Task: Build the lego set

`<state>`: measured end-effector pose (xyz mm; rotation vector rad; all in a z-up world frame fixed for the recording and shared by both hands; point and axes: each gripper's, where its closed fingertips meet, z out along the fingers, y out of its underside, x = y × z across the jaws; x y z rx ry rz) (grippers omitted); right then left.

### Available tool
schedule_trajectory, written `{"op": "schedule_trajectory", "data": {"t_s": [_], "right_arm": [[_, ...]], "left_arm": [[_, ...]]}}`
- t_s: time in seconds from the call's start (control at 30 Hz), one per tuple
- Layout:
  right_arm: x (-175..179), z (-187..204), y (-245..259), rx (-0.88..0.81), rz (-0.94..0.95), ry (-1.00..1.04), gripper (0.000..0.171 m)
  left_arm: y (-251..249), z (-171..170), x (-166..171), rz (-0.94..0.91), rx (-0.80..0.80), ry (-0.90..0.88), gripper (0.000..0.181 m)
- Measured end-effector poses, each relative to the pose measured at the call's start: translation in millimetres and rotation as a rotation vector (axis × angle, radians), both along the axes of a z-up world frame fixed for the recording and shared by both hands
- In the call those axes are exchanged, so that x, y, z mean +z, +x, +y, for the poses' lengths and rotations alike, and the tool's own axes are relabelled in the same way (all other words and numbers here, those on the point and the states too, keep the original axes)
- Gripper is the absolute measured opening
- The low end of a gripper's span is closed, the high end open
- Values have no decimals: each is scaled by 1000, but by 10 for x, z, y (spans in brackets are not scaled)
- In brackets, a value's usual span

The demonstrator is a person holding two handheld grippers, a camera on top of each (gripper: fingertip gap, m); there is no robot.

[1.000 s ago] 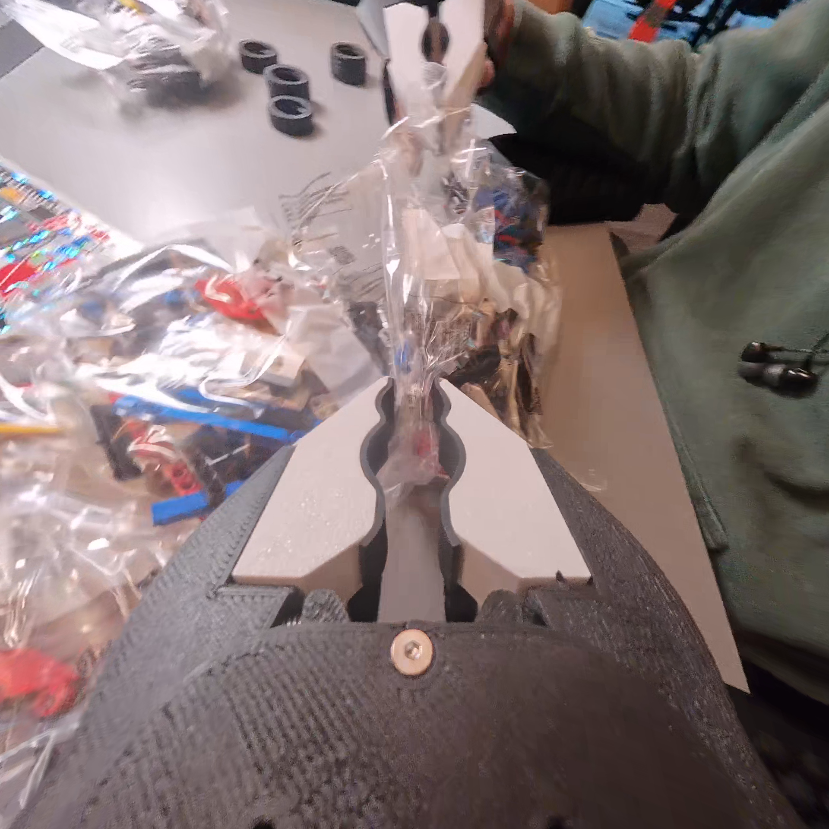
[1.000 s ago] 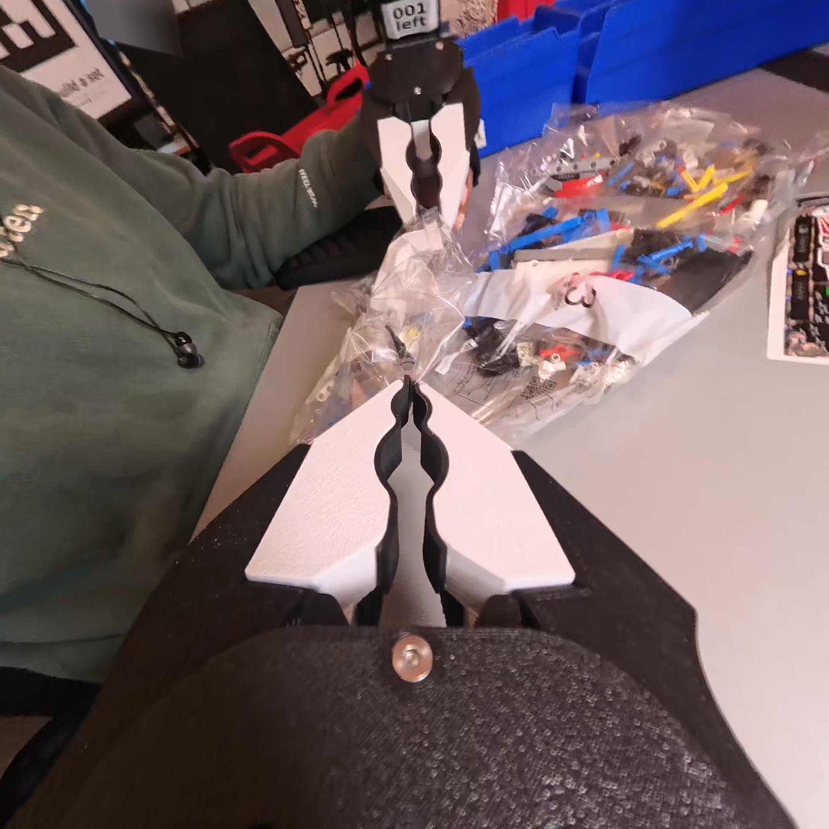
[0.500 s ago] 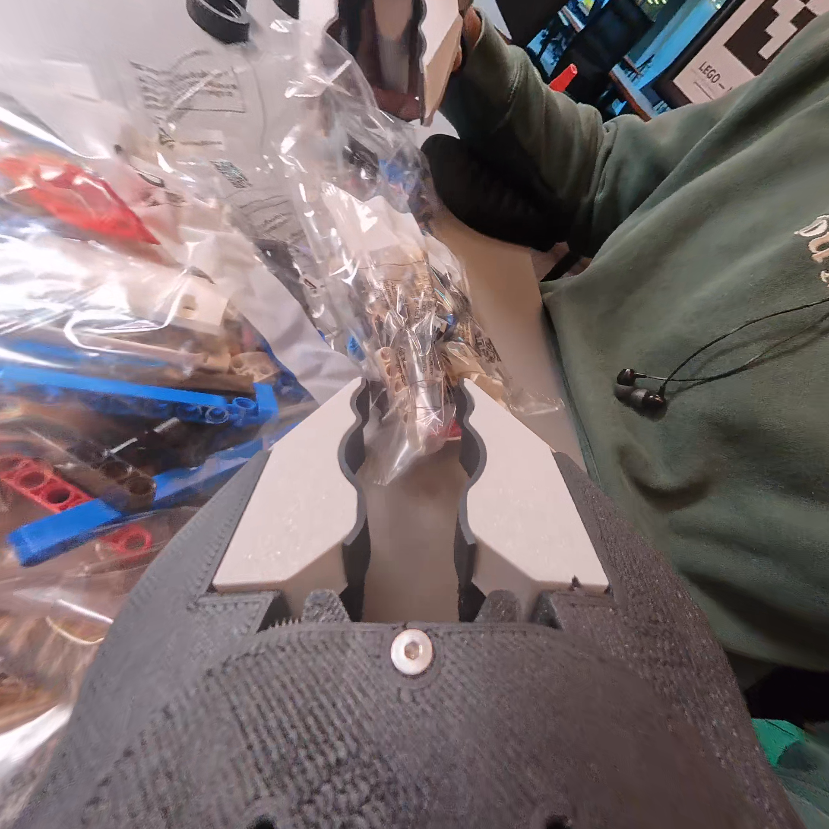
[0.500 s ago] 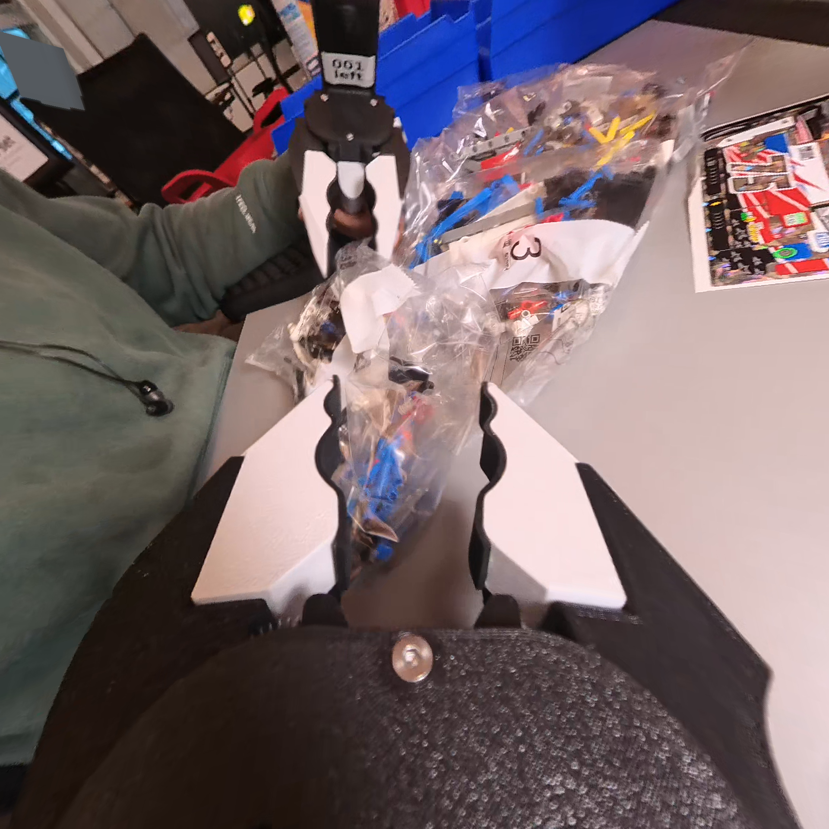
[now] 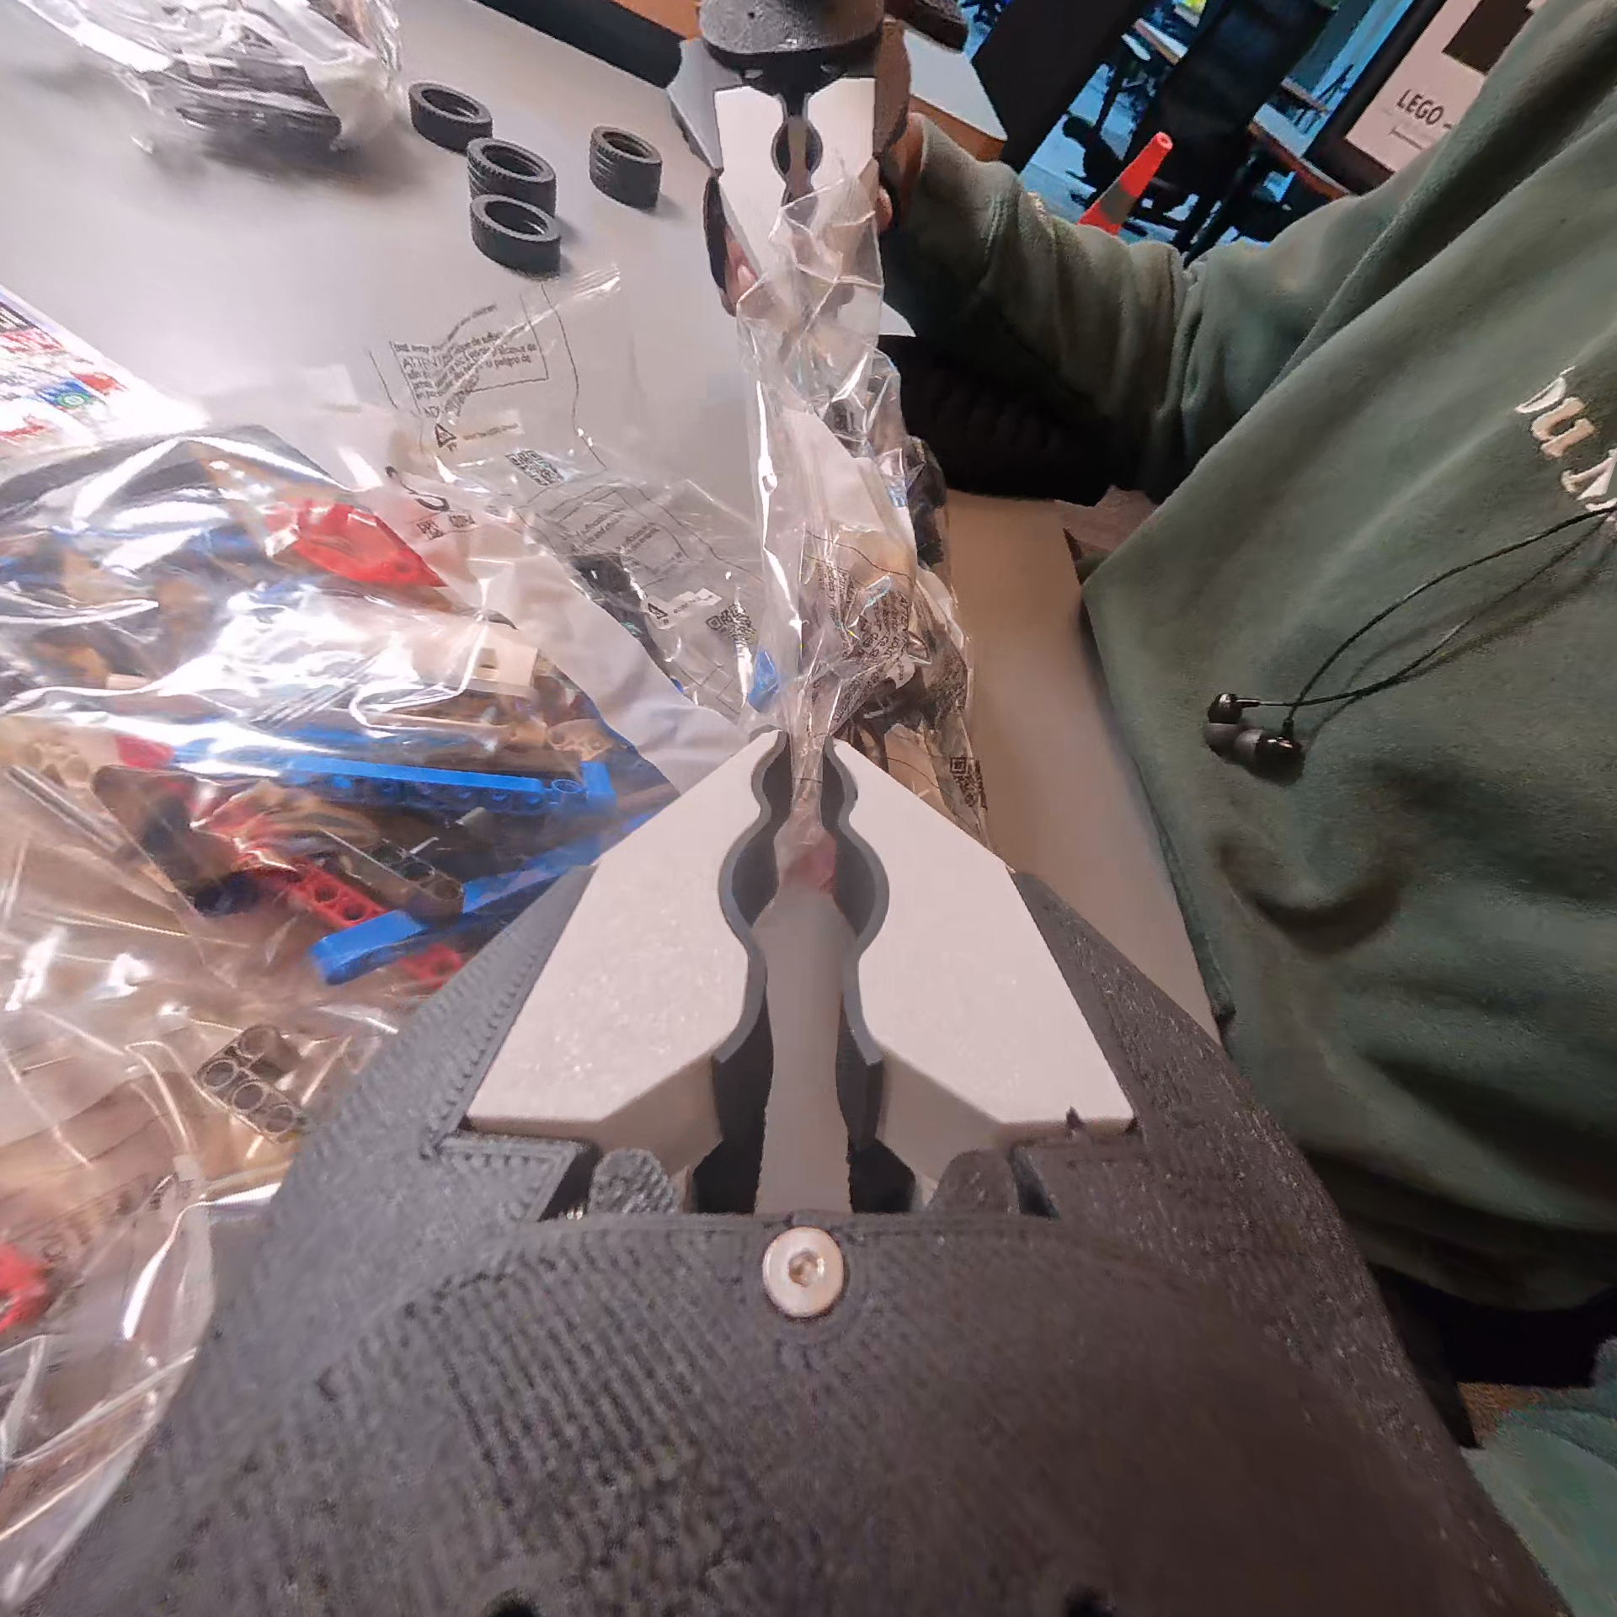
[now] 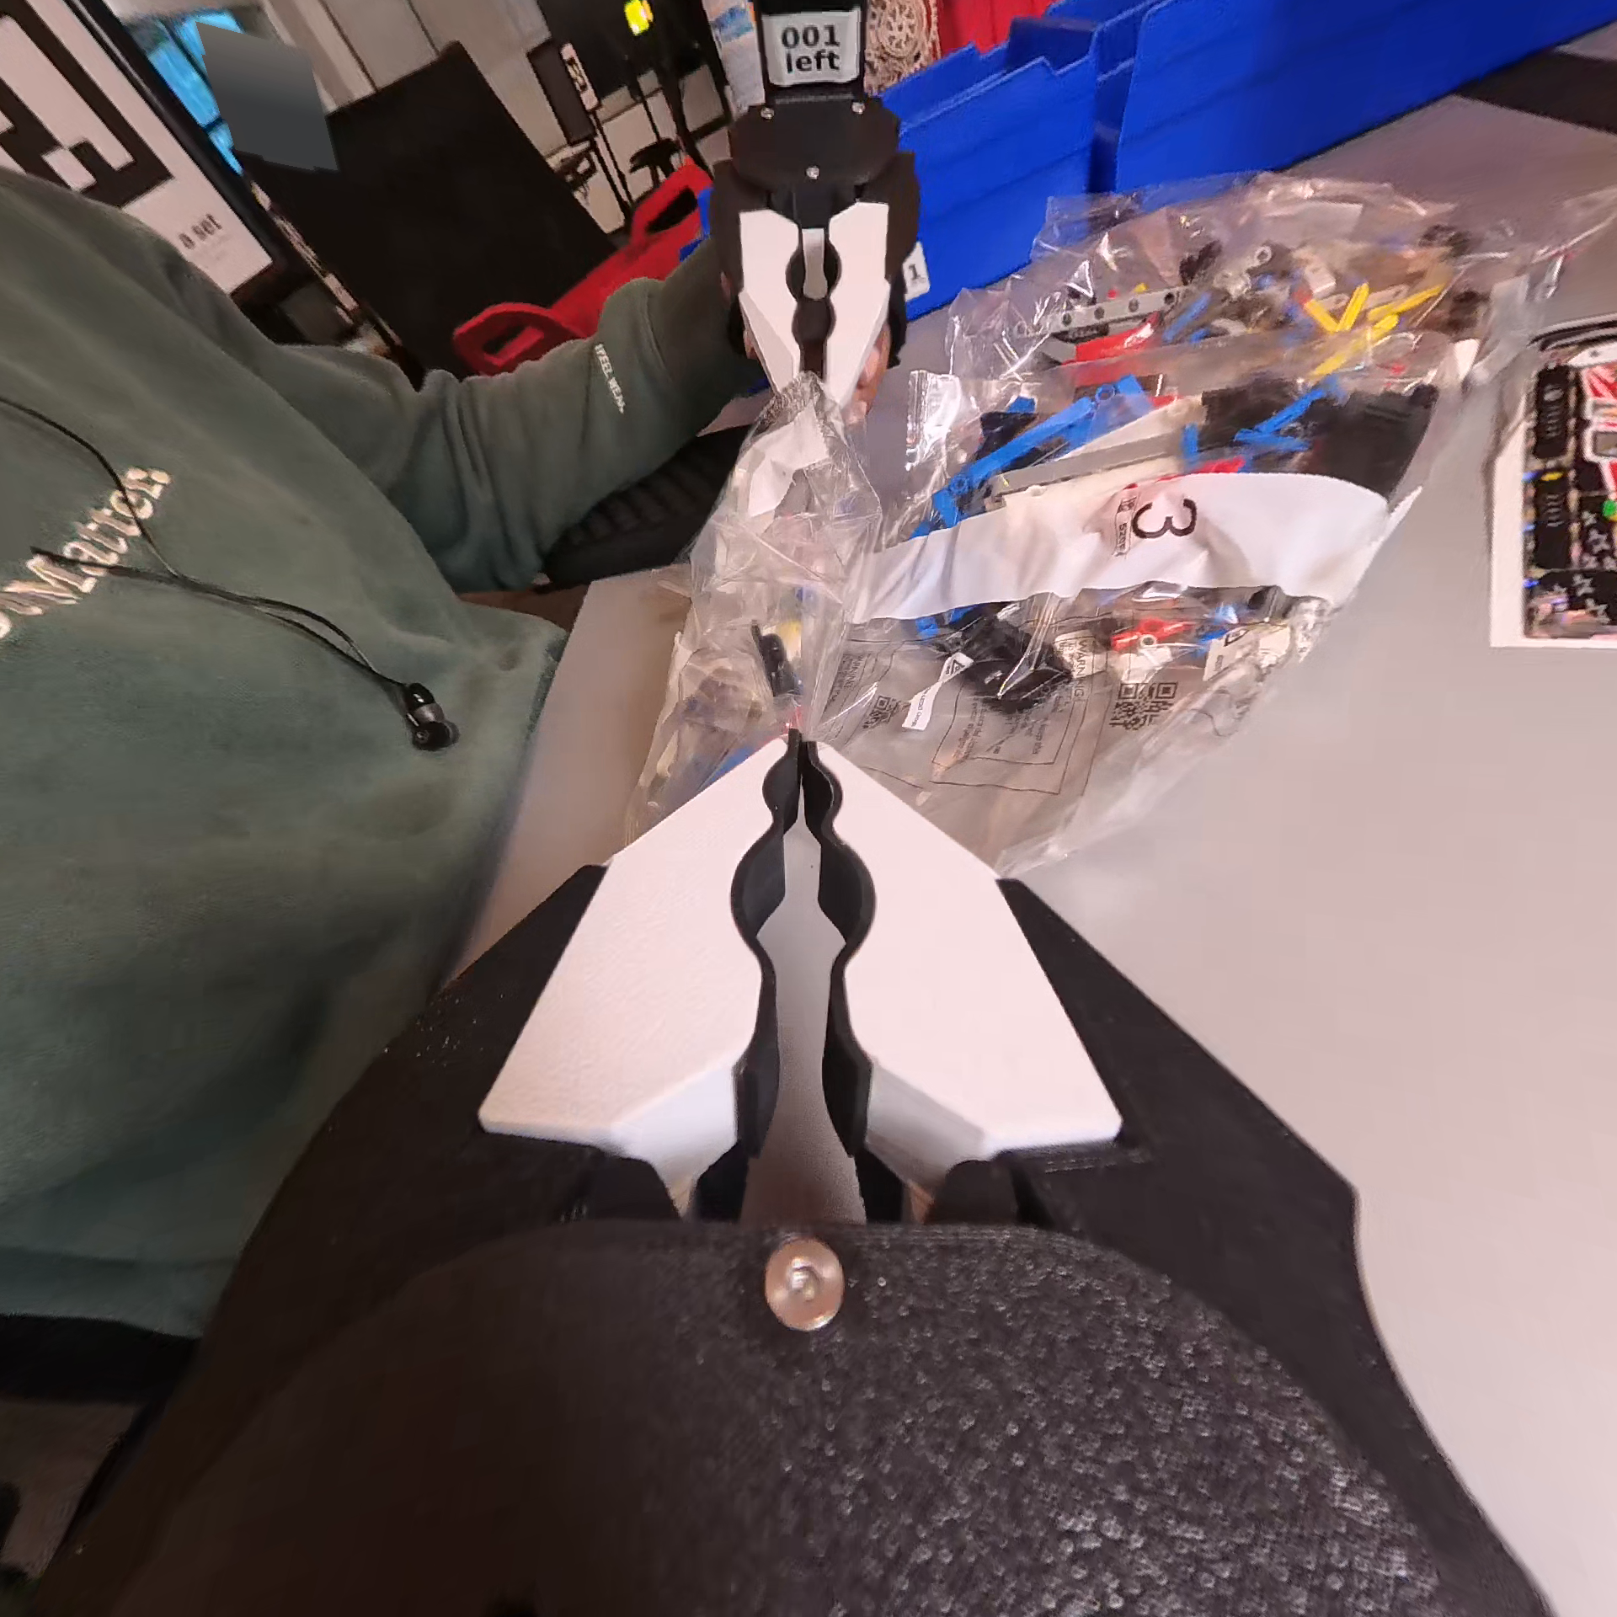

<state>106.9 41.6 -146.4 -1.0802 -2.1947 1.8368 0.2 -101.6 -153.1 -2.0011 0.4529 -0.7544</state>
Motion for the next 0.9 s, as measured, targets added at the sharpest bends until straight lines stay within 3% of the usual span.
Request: {"op": "schedule_trajectory", "data": {"t_s": [0.13,0.2,0.3,0.33,0.4,0.5,0.6,0.77,0.9], "right_arm": [[-133,37,3,-4,-71,-18,1],[-154,106,-72,-61,-74,-8,32],[-213,84,-179,-104,-108,-6,58],[-252,29,-188,-90,-121,-1,57],[-193,-78,-175,-51,-110,-41,22],[73,-85,-100,-15,29,-85,0],[158,-5,-79,-29,84,-92,0],[165,74,-1,-2,93,-125,0],[187,102,-60,-33,122,-137,0]], "left_arm": [[18,-17,-97,-38,-19,-59,4],[41,-26,-150,-49,-34,-71,4],[159,10,-99,-66,-76,-32,5],[212,15,-94,-68,-94,-27,5],[269,7,-141,-61,-114,-46,5],[195,-5,-110,-73,-88,-28,5],[103,28,59,-112,-53,38,5],[191,98,59,-103,-40,53,7],[87,168,41,-163,22,48,25]]}}
